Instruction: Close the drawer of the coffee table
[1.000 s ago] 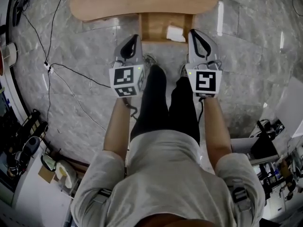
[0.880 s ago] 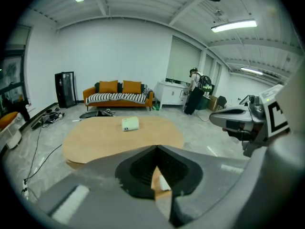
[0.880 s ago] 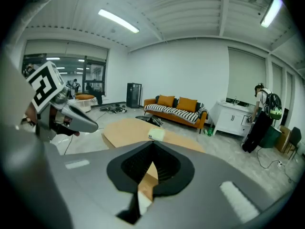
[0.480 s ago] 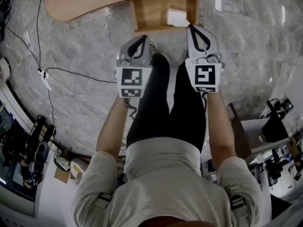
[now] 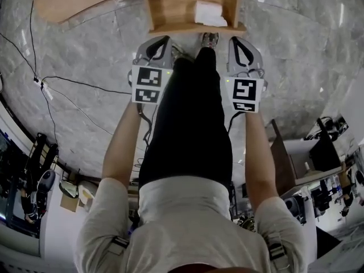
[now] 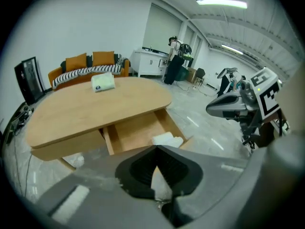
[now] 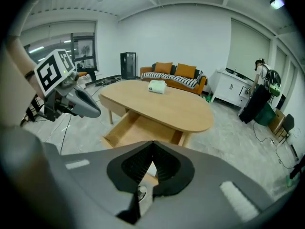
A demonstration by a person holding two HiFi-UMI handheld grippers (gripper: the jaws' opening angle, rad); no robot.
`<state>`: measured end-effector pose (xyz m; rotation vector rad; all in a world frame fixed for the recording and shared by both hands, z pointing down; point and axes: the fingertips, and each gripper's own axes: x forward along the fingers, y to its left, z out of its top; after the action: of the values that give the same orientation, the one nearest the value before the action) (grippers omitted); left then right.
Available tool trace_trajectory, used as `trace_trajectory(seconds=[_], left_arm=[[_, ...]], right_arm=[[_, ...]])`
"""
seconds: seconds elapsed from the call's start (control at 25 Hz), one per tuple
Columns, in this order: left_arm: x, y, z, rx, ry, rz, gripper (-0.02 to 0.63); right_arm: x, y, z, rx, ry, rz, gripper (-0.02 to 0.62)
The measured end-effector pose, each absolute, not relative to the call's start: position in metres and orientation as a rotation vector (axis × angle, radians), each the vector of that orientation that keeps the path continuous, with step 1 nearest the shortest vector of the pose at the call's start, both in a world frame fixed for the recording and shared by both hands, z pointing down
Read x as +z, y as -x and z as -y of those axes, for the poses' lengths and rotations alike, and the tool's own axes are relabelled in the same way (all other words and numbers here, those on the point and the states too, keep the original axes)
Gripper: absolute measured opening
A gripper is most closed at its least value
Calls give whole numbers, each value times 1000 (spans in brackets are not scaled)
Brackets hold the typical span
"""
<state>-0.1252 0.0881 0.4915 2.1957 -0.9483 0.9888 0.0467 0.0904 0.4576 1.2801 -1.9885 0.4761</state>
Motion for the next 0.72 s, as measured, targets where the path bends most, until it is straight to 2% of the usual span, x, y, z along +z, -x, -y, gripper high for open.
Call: trace_trajectory(seconds=[0.28,0.4,0.56,0.64,0.72], left_arm=[[569,134,-92,1155,-2135,899,21],[595,144,-102,1221,-2093,873,21],[622,166,-115,1472,-2106,831,21],[625,175,-115,1619,-2172,808,21],[629,182,-118,1777,-2232,751,21]], right_arm=[[534,-76,-99,627,-1246,1914,8],[555,-75,-102,546,-1120,1911,8],[582,-61,-115,266,-799,1886,16],[594,-60,-123,188,-674,1854,118],[604,-62,-126,187,-619,1836,147]])
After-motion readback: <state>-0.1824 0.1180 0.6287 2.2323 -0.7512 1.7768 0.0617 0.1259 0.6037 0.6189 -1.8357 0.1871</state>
